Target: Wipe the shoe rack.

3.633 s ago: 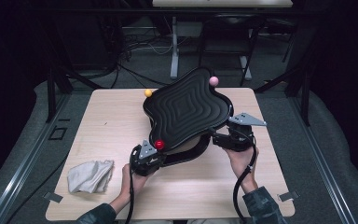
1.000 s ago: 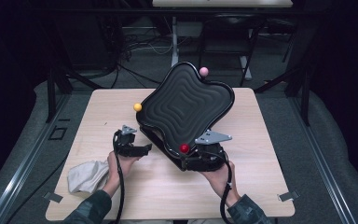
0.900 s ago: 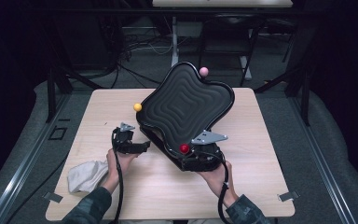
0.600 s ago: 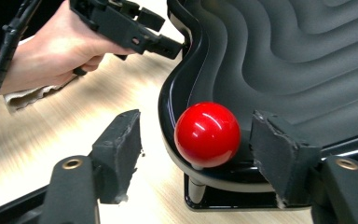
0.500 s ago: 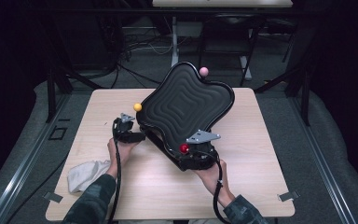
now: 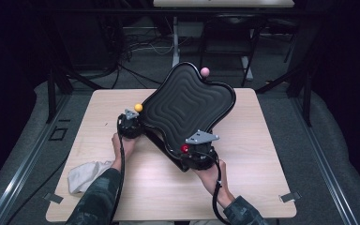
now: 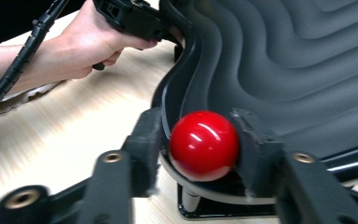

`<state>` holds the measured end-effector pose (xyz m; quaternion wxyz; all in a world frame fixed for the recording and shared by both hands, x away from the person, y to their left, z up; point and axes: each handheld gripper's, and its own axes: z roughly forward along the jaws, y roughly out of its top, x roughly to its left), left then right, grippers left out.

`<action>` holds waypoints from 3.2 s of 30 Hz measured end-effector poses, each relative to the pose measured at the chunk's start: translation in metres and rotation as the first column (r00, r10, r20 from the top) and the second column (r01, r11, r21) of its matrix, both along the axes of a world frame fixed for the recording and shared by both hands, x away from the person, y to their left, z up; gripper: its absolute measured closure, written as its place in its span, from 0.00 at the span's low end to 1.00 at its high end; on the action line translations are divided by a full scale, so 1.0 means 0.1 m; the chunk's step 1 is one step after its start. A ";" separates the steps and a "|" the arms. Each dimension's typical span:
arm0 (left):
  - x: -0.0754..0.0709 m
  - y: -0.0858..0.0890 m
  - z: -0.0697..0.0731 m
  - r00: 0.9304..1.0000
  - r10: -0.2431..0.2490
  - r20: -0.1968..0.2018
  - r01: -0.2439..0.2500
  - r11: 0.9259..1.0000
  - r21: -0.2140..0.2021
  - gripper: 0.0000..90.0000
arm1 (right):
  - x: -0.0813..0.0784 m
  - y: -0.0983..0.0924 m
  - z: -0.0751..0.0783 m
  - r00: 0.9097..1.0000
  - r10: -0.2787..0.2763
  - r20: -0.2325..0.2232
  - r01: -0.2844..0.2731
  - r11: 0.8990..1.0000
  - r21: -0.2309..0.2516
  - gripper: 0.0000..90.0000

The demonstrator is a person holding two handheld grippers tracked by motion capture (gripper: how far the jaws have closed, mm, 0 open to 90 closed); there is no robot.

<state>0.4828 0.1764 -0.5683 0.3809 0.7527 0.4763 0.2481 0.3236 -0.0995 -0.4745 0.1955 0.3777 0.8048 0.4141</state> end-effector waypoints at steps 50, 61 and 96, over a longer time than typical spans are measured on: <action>-1.34 -0.04 0.01 1.000 -0.015 -0.016 0.015 1.000 -0.011 0.83 | 0.26 -0.72 -0.04 0.989 -0.134 0.056 0.134 0.991 -0.004 0.66; -1.41 -0.07 0.01 0.999 -0.030 -0.021 0.030 1.000 -0.006 0.82 | 0.33 -0.77 -0.05 0.989 -0.133 0.061 0.133 0.991 0.006 0.66; -1.75 0.34 0.30 0.979 -0.070 -0.192 0.067 0.997 -0.024 0.12 | -0.06 -1.31 -0.15 0.977 -0.191 -0.095 0.180 0.977 -0.115 0.07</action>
